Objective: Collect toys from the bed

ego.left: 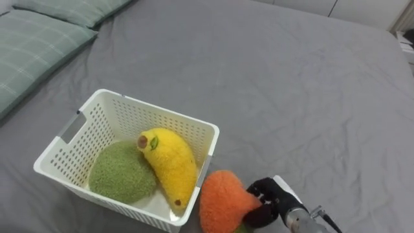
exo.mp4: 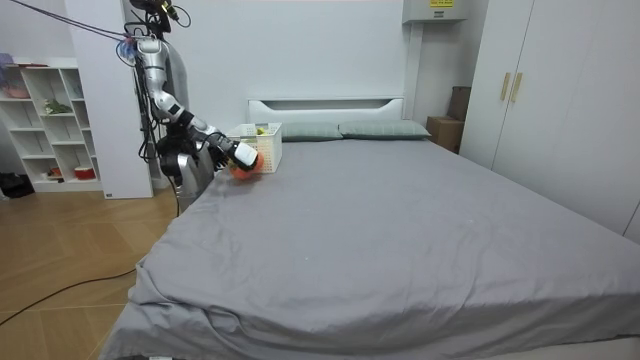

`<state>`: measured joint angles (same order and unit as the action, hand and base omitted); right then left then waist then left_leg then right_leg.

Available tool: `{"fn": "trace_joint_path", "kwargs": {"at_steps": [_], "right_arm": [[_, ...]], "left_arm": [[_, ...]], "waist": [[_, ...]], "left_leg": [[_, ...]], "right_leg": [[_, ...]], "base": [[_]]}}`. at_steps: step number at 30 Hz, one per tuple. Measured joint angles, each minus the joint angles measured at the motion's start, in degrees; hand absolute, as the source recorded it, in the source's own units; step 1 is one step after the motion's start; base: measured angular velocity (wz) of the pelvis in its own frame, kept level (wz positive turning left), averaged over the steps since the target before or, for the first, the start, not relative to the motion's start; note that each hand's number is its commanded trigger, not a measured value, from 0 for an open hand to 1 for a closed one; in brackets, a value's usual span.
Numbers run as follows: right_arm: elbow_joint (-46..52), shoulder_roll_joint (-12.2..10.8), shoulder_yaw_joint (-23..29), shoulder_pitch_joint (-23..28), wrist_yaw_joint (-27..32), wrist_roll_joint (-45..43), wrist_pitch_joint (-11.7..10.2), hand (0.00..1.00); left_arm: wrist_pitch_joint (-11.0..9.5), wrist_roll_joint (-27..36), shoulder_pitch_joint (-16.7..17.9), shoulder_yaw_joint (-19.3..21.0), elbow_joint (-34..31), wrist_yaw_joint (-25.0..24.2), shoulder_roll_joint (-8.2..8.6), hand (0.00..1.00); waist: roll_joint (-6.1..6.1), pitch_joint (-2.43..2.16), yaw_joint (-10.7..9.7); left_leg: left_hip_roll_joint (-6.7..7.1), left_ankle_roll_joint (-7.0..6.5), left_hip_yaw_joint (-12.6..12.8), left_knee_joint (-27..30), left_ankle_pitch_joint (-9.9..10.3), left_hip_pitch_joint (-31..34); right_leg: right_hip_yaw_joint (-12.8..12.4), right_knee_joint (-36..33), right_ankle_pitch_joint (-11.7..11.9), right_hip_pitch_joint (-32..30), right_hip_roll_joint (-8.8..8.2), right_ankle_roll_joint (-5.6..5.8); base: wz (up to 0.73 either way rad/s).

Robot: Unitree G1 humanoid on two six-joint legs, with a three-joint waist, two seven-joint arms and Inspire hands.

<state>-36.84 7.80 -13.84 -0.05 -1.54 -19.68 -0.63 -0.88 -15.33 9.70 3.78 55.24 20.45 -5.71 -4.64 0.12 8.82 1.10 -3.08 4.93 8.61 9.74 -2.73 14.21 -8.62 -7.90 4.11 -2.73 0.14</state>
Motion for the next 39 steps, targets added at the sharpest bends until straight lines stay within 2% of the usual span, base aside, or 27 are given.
{"fn": "trace_joint_path", "kwargs": {"at_steps": [2,4,10,14,17,22,30,32,36,39], "right_arm": [[1.41,0.0,0.04,0.06,0.07,-0.12,0.03,1.0],[4.04,0.0,0.24,0.1,0.07,-0.15,0.02,1.0],[11.09,0.12,3.22,0.34,0.13,-0.06,-0.02,1.0],[13.44,0.32,3.91,0.47,0.11,-0.42,0.0,1.0],[16.03,0.96,4.04,0.51,-0.09,-0.57,0.44,1.0],[22.16,2.54,4.75,0.51,-0.14,-0.47,0.51,1.0],[29.93,3.41,9.4,0.04,0.22,-0.58,0.89,1.0],[32.4,3.44,10.81,-0.1,0.23,-0.46,0.91,1.0],[33.76,3.92,11.15,-3.76,0.27,-0.49,0.98,1.0],[36.58,4.14,11.11,-4.79,0.27,-0.66,1.73,1.0]], "left_arm": [[0.0,-0.1,-0.01,0.57,-0.19,-0.17,0.02,0.0],[0.0,-0.12,-0.01,1.16,-0.19,-0.17,-0.04,0.0],[-0.01,-0.11,0.01,1.75,-0.2,-0.18,-0.23,0.0],[-0.01,-0.1,0.12,1.92,0.18,-0.16,-0.26,0.0],[0.03,-0.14,0.35,2.16,0.76,-0.12,-0.21,0.0],[0.07,-0.11,0.81,2.64,1.08,0.18,-0.19,0.0],[0.89,-0.38,1.59,4.91,0.84,-0.44,-0.15,0.0],[0.88,-0.45,1.59,5.11,1.0,-0.66,-0.22,0.0],[0.98,-0.53,1.27,5.08,2.67,-0.62,-0.41,0.0],[1.34,-1.75,1.19,5.09,2.58,-0.62,-0.42,0.0]], "waist": [[-0.39,-0.02,-0.6],[-0.75,0.2,-0.76],[-1.37,-0.08,-0.89],[-1.33,-0.05,-0.85],[-0.94,0.49,-0.82],[-0.76,0.56,-0.63],[-1.58,-0.06,-0.8],[-1.62,-0.08,-0.74],[-1.6,-0.04,-0.89],[-1.66,-0.03,-0.64]], "left_leg": [[0.0,0.0,-0.06,-0.04,0.0,0.04],[0.0,0.0,-0.07,-0.07,0.01,0.04],[-0.02,0.0,-0.05,-0.05,0.01,0.04],[0.0,-0.01,0.0,-0.04,0.01,-0.24],[-0.02,-0.01,0.09,-0.48,0.02,-1.15],[-0.19,0.03,0.9,-0.48,0.03,-1.58],[-0.16,0.03,1.01,-0.89,0.02,-1.82],[-0.16,0.03,0.95,-0.92,0.02,-1.84],[-0.16,0.03,0.98,-0.94,0.03,-1.82],[-0.17,0.03,0.98,-0.97,0.03,-1.72]], "right_leg": [[0.02,0.0,-0.01,0.0,-0.01,0.01],[-0.05,0.0,-0.01,-0.04,0.01,0.01],[-0.09,-0.04,-0.01,-0.07,-0.01,0.01],[-0.22,-0.07,0.0,0.18,-0.03,0.01],[-0.34,-0.03,-0.02,0.96,0.02,0.03],[-1.49,-0.04,0.0,0.92,0.31,0.0],[-1.79,-0.06,-0.01,0.88,0.33,0.01],[-1.74,-0.06,-0.01,0.94,0.33,0.01],[-1.83,-0.07,-0.01,0.86,0.35,0.01],[-1.54,-0.06,-0.01,0.74,0.33,0.01]], "base": [[0.0],[0.0],[0.0],[0.0],[-0.01],[-0.09],[-0.01],[0.0],[0.0],[0.0]]}}
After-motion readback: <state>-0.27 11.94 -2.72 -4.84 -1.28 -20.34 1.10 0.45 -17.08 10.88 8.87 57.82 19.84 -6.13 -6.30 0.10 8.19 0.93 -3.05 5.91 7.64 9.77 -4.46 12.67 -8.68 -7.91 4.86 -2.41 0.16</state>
